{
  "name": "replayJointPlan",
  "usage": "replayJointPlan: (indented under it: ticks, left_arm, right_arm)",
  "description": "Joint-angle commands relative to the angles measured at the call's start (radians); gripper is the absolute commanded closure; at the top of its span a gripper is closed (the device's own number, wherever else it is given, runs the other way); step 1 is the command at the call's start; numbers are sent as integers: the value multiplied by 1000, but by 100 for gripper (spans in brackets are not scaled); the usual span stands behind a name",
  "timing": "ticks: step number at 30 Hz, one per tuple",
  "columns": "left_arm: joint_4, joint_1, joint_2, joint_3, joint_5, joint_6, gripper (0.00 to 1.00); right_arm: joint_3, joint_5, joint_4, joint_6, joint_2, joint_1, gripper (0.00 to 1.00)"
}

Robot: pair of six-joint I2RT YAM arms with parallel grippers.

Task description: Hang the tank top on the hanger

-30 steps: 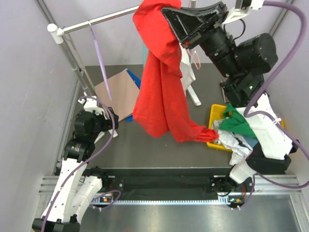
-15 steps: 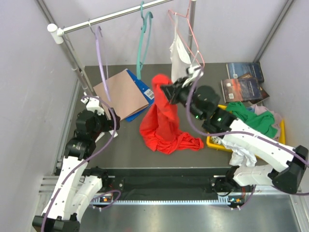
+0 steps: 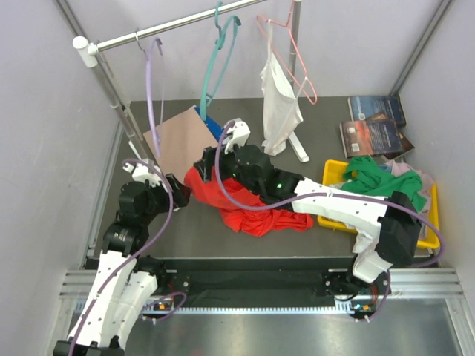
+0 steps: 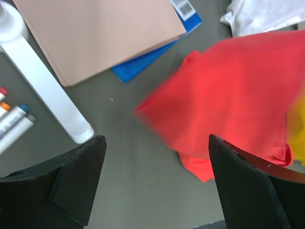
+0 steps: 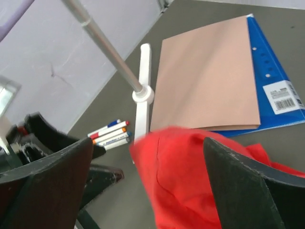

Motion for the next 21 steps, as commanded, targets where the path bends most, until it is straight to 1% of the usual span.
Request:
replayJointPlan:
  ticks: [1,2,4,5,6,7,8,9,10,11,13,14,16,17,18,20,21]
  left_arm:
    - [72,-2,9,-38,74,-80,7]
    - [78,-3,18,-44,77,-85,7]
    - [105,-3,47,-55,104,-86,9]
    - [119,-6,56,-59,110,-89,10]
    - [154,-17,67,-66,115,-98,10]
    - [177,-28,85,-78,115,-106,10]
    - [199,-61,98,-86,110,-117,11]
    - [249,-86,125,-92,101,-143,11]
    - [271,-120,142,-98,85,-155,11]
    - [296,-203,159,-99,30,-167,11]
    - [364,-307,228,-92,-43,-197,10]
    - [389,-403,256,-86,-98,-204,10]
    - [449,-475,351,-61,-143,-223,9]
    - [449,-526,386,-49,-168,-230,9]
    - [490,-548,449,-37,-178,-232,9]
    - [533,-592,507,-1,-202,-223,9]
    - [547,-603,564,9,-207,-220,9]
  right_arm:
    - [6,76,-52,85,-31,-20,0]
    - [-86,118,-63,123,-59,-23,0]
    - [-199,165,-81,160,-172,-32,0]
    - [-306,186,-93,195,-215,-38,0]
    - [-353,223,-144,214,-299,-55,0]
    - [-394,234,-172,228,-339,-64,0]
    - [-465,244,-196,246,-375,-89,0]
    - [-494,245,-248,254,-436,-99,2]
    - [-519,243,-277,265,-462,-113,4]
    - [-562,238,-332,287,-485,-139,5]
    - [-599,219,-377,309,-537,-167,9]
    - [-629,190,-409,327,-551,-188,11]
    - [-666,177,-443,358,-591,-201,13]
    - [-677,177,-468,387,-603,-201,13]
    - [-688,177,-477,403,-622,-202,13]
    - [-715,176,-498,444,-634,-211,13]
    - [-721,176,-503,453,-634,-216,14]
